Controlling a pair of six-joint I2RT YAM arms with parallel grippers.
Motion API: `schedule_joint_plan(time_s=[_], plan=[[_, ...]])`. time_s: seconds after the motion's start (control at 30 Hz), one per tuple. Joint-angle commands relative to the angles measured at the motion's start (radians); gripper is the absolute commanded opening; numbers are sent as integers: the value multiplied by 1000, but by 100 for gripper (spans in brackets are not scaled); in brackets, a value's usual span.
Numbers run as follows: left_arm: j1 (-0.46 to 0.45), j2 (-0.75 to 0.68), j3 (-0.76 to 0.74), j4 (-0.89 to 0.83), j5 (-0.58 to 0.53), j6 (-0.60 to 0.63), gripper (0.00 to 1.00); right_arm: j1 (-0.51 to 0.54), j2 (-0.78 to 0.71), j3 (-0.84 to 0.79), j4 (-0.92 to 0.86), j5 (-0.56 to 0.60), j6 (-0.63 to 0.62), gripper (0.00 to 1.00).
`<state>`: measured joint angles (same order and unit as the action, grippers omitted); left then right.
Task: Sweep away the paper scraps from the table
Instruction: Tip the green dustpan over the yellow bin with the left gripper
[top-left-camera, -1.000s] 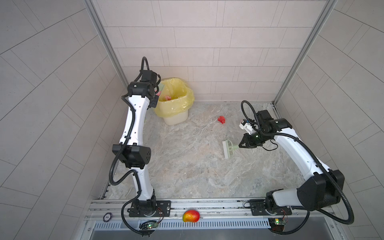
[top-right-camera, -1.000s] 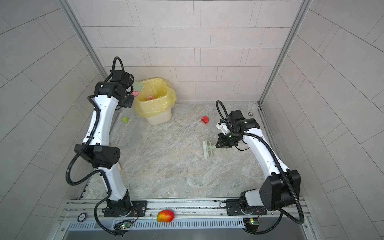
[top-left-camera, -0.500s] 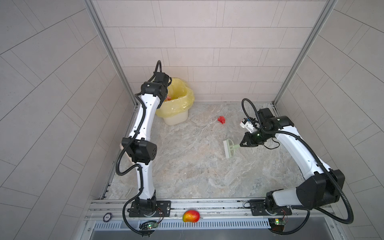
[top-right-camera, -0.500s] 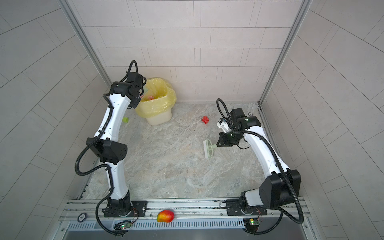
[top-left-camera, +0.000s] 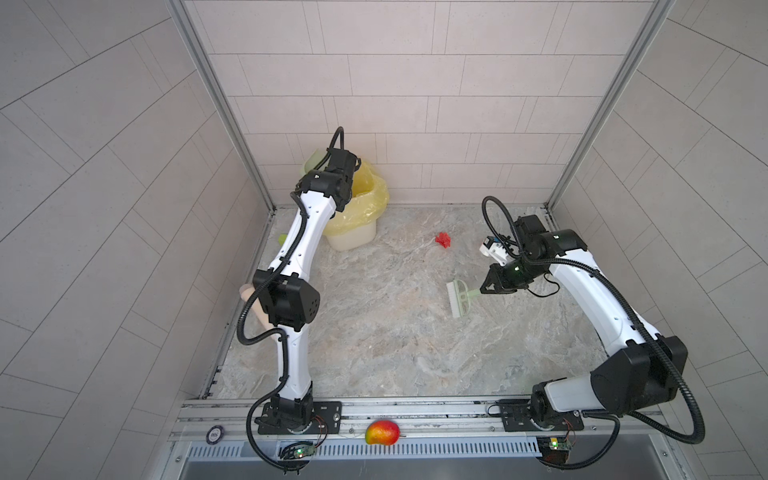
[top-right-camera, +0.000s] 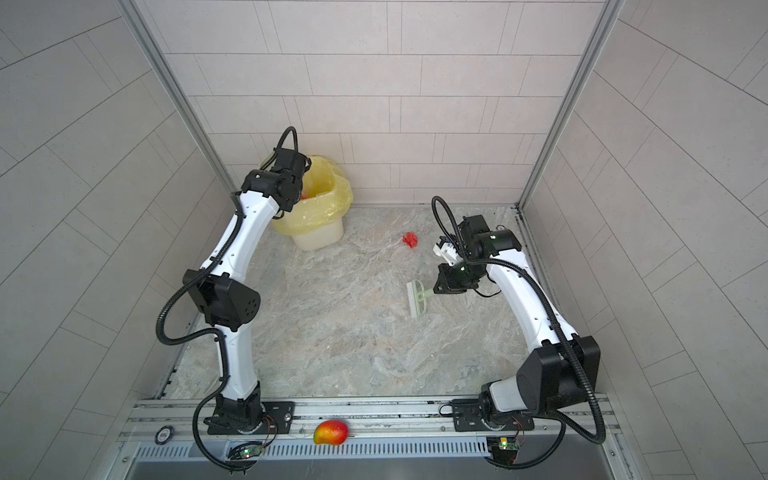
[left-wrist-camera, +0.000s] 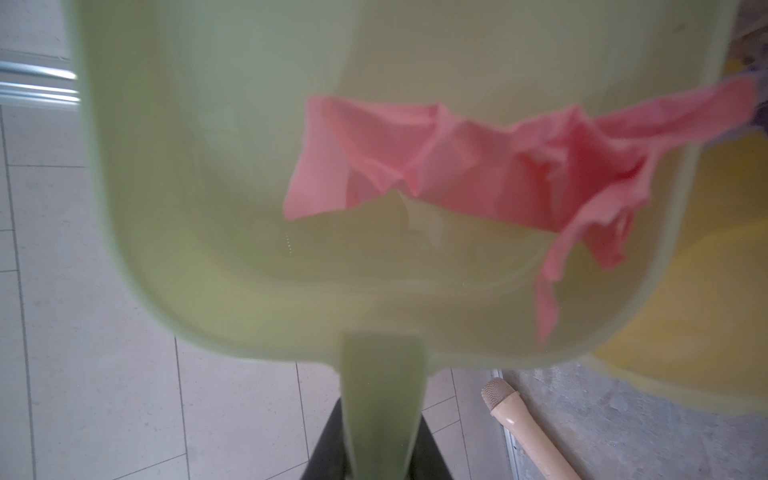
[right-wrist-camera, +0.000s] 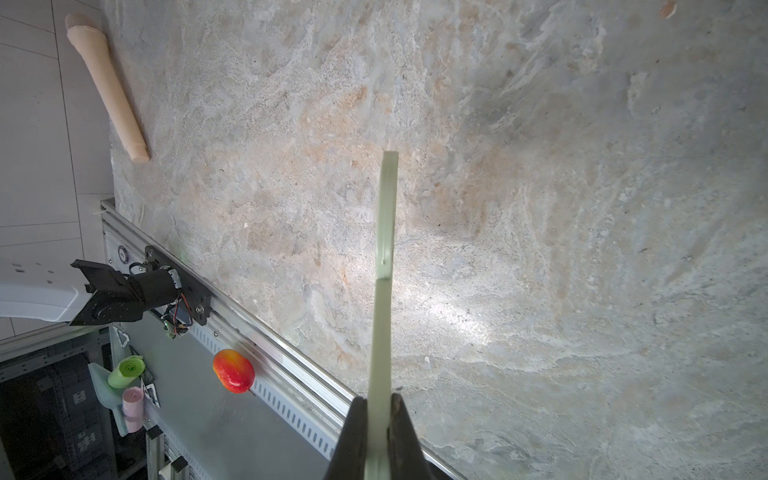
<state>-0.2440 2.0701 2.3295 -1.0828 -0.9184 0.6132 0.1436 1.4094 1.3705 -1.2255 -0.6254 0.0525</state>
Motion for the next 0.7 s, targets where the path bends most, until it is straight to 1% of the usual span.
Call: schedule_joint_plan(time_s=[0.0,0.1,0.33,0.5,0.67], plan=[[-11,-27,-15,99,-100,116,0,-5,0,27,-33,-7,-32,0],[-24,-36,-46,167,-143,191,0,-7,2,36,-43,-6,-44,0],[-48,-75,-172,413,-216,415,0,-12,8,50,-54,-8,-60,0],[-53,-123,-321,689,-247,640,0,-13,7,43,-48,-14,-64,0],[-58,-136,-366,785,-247,731,0,-13,10,43,-40,-22,-63,0]])
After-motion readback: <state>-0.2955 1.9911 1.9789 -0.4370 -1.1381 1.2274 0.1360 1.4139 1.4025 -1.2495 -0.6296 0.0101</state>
